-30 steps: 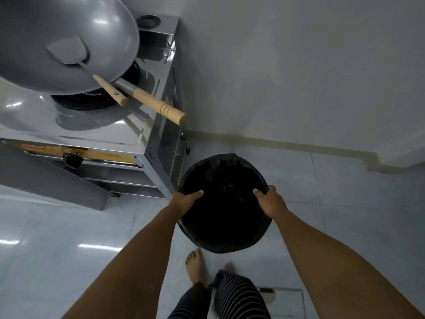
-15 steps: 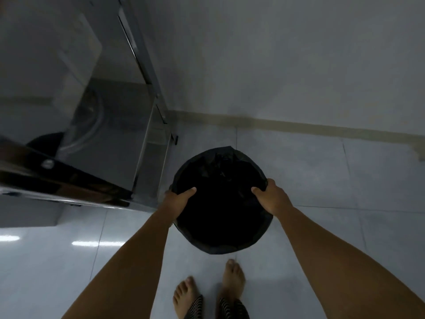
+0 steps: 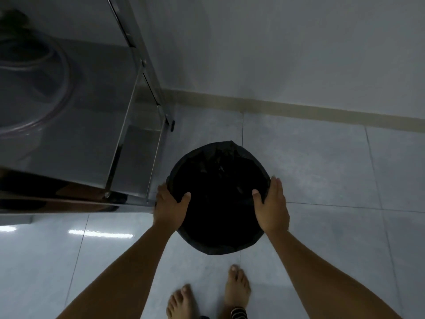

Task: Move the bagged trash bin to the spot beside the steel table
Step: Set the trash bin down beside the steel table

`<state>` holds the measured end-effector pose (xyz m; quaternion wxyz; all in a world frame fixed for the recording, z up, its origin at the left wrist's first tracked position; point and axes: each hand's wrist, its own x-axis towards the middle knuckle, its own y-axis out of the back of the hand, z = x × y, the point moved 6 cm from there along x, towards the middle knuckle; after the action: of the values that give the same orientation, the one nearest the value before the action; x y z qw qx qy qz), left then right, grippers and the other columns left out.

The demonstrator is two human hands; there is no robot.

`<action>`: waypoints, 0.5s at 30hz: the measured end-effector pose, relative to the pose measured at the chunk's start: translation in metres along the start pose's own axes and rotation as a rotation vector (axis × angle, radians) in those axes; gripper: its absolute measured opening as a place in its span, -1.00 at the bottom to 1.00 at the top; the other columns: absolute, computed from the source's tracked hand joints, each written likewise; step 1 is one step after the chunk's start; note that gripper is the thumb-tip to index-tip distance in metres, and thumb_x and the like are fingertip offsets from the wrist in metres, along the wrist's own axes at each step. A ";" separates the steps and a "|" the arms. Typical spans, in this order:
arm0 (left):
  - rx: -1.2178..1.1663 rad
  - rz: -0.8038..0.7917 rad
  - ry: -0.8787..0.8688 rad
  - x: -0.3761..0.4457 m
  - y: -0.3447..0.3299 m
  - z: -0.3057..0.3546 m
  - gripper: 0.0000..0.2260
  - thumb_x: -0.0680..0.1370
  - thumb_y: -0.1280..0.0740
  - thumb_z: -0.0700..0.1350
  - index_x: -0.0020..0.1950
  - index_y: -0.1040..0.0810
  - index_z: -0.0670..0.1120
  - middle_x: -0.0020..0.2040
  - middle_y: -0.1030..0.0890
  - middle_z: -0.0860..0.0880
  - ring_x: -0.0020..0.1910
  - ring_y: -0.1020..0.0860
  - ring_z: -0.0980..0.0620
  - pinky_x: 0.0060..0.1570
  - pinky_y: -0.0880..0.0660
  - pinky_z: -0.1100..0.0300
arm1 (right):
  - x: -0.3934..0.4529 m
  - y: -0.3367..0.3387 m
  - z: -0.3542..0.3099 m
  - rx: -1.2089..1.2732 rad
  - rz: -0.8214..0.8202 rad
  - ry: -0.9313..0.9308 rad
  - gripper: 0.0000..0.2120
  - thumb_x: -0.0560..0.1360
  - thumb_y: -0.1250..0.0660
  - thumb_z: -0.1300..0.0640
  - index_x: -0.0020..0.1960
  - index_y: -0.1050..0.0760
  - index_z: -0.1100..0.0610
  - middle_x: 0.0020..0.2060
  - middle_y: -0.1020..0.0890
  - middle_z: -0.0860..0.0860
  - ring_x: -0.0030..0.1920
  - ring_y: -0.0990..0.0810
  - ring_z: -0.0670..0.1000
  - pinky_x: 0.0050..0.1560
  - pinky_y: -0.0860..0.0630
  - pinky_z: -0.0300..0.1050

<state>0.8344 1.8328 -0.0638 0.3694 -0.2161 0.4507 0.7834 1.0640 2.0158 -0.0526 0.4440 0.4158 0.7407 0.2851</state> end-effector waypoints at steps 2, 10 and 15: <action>0.358 0.168 -0.224 -0.022 0.003 -0.002 -0.23 0.61 -0.09 0.26 0.65 0.04 -0.17 0.65 -0.02 -0.20 0.63 -0.03 -0.21 0.56 0.05 -0.08 | -0.026 -0.014 0.009 -0.114 0.129 0.084 -0.30 0.60 -0.10 -0.16 0.59 -0.03 0.19 0.57 -0.14 0.16 0.52 -0.25 0.20 0.47 -0.29 0.19; 0.626 0.225 -0.420 -0.017 -0.015 -0.028 -0.23 0.57 0.41 0.26 0.65 0.07 -0.15 0.66 0.02 -0.13 0.64 0.10 -0.08 0.57 0.19 -0.06 | -0.039 -0.043 0.024 -0.081 0.217 0.106 -0.29 0.58 -0.05 -0.15 0.60 -0.02 0.20 0.60 -0.06 0.12 0.55 -0.18 0.19 0.50 -0.23 0.17; 0.620 0.230 -0.408 -0.004 -0.016 -0.023 -0.27 0.56 0.46 0.22 0.63 0.15 -0.14 0.66 0.09 -0.12 0.64 0.16 -0.07 0.59 0.15 -0.13 | -0.026 -0.041 0.020 -0.119 0.231 0.111 -0.31 0.57 -0.05 -0.10 0.59 -0.03 0.23 0.59 -0.07 0.14 0.56 -0.16 0.15 0.52 -0.21 0.17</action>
<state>0.8491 1.8167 -0.0812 0.4091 0.1180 0.6046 0.6732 1.0738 1.9744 -0.0827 0.3902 0.4549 0.6932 0.4003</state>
